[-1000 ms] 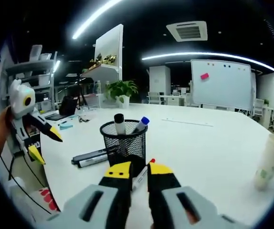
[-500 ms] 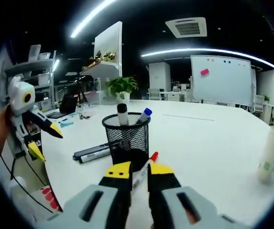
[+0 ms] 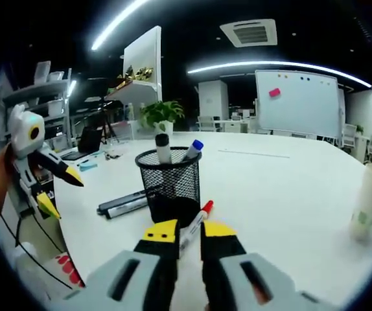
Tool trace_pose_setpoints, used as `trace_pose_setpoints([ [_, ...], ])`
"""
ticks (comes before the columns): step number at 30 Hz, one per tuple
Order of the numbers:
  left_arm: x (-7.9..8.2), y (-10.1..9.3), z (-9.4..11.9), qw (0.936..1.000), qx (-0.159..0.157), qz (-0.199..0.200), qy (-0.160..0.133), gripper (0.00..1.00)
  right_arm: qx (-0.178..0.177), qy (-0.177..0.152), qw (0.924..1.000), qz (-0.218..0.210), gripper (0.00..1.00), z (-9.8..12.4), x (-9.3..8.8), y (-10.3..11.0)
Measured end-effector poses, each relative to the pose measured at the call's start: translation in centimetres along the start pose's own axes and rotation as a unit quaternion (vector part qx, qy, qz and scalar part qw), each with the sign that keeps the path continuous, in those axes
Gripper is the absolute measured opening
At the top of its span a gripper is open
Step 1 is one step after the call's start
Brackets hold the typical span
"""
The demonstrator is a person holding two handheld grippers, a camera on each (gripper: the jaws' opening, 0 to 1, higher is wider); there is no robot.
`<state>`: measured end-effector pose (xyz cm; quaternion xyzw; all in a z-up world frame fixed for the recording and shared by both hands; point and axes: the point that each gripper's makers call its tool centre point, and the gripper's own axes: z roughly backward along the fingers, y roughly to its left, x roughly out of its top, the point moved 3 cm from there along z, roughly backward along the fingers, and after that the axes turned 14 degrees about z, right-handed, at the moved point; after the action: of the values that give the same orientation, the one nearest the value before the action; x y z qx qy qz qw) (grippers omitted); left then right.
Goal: Place the scattered laser pointers and whiteboard markers into the pen holder and stack the scattered paper cups together
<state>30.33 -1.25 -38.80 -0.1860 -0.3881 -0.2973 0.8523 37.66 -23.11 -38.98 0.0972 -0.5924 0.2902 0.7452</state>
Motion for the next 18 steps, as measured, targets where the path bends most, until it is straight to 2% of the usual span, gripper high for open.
trace_pose_setpoints([
  [14, -0.03, 0.07, -0.01, 1.0, 0.0, 0.0, 0.0, 0.55, -0.003, 0.0, 1.0, -0.003, 0.17, 0.12, -0.13, 0.13],
  [18, 0.03, 0.07, -0.02, 1.0, 0.0, -0.001, -0.001, 0.55, -0.008, 0.002, 0.9999, 0.012, 0.19, 0.1, -0.04, 0.19],
])
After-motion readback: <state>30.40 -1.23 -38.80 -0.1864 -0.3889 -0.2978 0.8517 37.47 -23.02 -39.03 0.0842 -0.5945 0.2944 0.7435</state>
